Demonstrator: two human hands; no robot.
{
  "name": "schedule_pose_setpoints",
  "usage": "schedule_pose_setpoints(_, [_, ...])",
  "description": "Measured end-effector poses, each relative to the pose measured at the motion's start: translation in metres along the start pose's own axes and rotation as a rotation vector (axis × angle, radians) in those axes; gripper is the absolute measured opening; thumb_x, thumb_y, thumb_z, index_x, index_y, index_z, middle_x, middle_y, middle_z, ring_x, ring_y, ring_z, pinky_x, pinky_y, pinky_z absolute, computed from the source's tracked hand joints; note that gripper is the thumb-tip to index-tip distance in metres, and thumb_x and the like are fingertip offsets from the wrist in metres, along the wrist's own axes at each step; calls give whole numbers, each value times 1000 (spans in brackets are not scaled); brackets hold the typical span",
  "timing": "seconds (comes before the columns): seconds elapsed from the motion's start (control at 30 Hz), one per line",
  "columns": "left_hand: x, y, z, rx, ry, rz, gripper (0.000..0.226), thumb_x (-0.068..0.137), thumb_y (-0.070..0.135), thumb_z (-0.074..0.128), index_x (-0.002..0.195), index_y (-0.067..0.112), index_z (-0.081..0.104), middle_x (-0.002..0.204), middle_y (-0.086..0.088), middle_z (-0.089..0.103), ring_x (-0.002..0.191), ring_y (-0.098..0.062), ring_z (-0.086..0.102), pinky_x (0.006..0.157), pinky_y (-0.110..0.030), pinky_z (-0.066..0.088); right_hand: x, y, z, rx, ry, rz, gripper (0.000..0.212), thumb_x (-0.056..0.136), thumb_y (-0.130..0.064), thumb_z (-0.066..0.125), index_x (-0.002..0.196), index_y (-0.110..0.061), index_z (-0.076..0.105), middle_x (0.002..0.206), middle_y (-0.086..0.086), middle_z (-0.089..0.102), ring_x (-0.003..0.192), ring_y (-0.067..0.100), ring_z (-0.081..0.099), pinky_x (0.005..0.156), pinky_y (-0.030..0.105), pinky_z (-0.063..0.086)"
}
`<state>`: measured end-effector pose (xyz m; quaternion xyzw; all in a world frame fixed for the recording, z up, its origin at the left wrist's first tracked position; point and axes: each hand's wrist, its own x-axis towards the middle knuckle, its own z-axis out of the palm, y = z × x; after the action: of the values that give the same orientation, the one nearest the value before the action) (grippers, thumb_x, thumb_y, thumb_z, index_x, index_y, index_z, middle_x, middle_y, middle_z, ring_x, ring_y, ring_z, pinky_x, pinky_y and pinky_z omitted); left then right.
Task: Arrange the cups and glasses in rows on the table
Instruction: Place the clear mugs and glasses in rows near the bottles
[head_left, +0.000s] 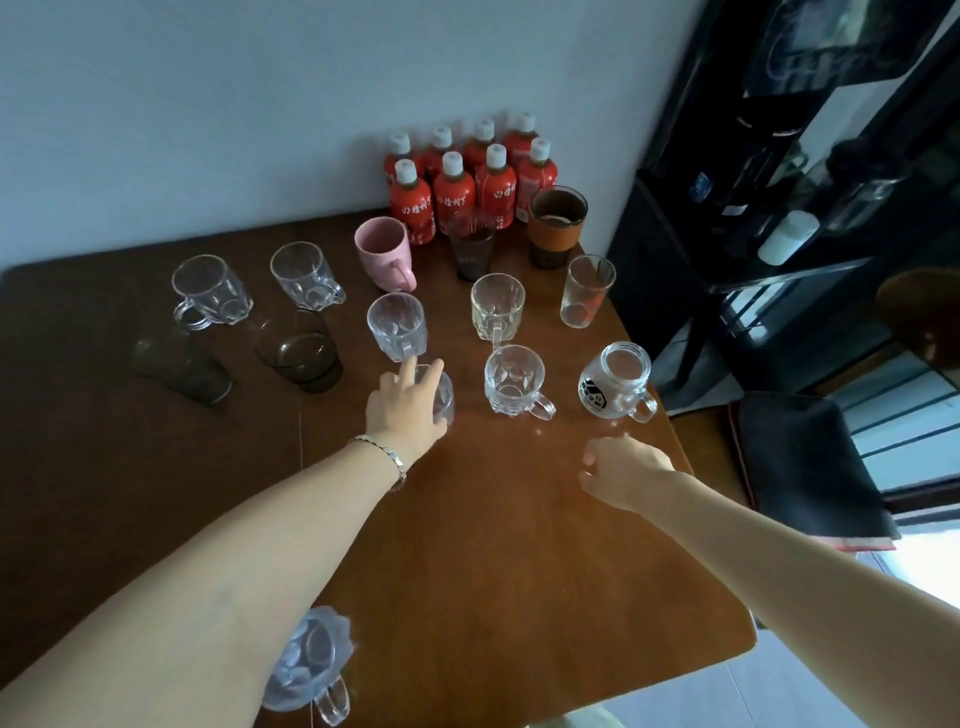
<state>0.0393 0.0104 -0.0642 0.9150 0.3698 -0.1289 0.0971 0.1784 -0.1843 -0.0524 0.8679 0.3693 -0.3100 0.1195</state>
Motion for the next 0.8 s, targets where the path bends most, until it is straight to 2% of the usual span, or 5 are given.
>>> schedule_pose_setpoints(0.1, [-16,-15,-4,-25,27,-25,65,90,41,54,146,21,28,151,-8,30,128,-32,42,96,-42,43,-1,-14,-1,-23,-7,-64,37,95,-37,45,127,-19,53,124,2,61,111,23,60,85,32,50])
schedule_pose_setpoints(0.27, [-61,-74,-16,-89,-99,-231,29,96,35,44,108,15,62,108,-4,66,98,-25,62,73,-31,45,-6,-56,-3,-80,-26,-217,35,95,-36,45,126,-22,53,124,0,60,114,21,58,89,32,48])
schedule_pose_setpoints(0.53, [-153,-187,2,-148,-162,-492,21,95,30,46,99,19,63,96,1,66,84,-18,59,70,-27,43,-35,-164,14,-103,-49,-518,57,92,-45,51,140,-17,40,133,3,52,122,22,53,101,37,45])
schedule_pose_setpoints(0.63, [-171,-214,15,-159,-193,-483,21,95,30,45,98,19,63,93,2,67,85,-19,62,69,-27,43,-55,-211,37,-119,-57,-592,77,85,-57,56,145,-14,30,141,6,42,128,26,47,105,40,42])
schedule_pose_setpoints(0.8, [-179,-239,33,-209,-239,-366,22,95,31,46,98,19,63,96,1,69,86,-19,65,66,-27,45,-84,-266,77,-234,-163,-539,98,67,-73,63,142,-20,27,132,7,42,117,30,53,91,42,50])
